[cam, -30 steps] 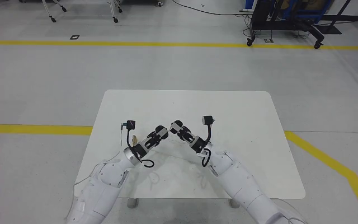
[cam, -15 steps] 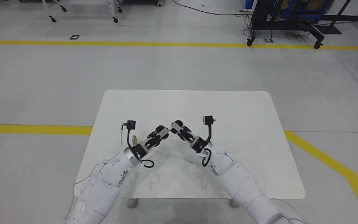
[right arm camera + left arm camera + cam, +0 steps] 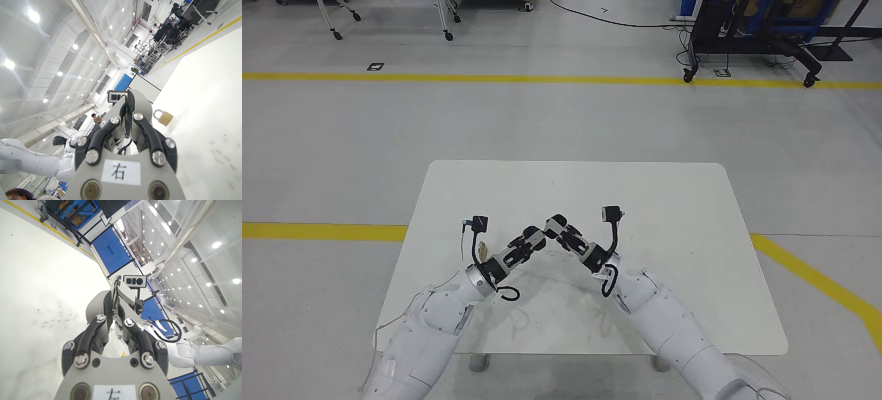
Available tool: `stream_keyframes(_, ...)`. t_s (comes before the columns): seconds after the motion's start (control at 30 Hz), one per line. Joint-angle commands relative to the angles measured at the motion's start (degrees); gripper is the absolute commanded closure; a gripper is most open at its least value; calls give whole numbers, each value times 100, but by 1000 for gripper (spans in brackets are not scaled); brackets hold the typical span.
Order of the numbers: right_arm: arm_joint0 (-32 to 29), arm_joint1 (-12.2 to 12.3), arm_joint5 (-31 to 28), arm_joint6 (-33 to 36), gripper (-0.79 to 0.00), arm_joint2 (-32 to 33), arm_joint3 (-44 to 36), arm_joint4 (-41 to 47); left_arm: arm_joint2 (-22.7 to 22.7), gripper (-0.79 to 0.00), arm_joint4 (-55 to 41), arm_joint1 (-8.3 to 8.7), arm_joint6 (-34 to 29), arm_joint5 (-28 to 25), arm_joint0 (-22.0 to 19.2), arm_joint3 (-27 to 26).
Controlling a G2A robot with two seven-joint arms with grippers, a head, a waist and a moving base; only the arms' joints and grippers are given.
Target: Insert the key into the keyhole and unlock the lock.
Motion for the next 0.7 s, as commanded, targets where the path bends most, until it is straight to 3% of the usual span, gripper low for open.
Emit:
stream_keyframes(0.0,-4,-3,3,-1,0,2,-4,-7,-2,0,-5,0,6,13,3,-4)
stream_keyframes(0.2,-9,-8,23,26,-18,10,-12,-22,-10,0,-100,-2,36,147,21,-18)
stream_keyframes(0.23,-11,-9,32,25,-243,14,-15,-25,-14,0,-116,-1,20,165,16,-22)
stream_keyframes(0.27,-15,-9,40,26,-730,18,-22,-22,-25,0,-87,2,16,174,10,-24)
stream_keyframes(0.3,-19,-8,43,31,-785,24,-30,-22,-29,0,-75,3,20,175,13,-28)
stream_keyframes(0.67,-47,-5,63,41,-785,61,-75,27,-228,0,53,39,202,14,92,-115)
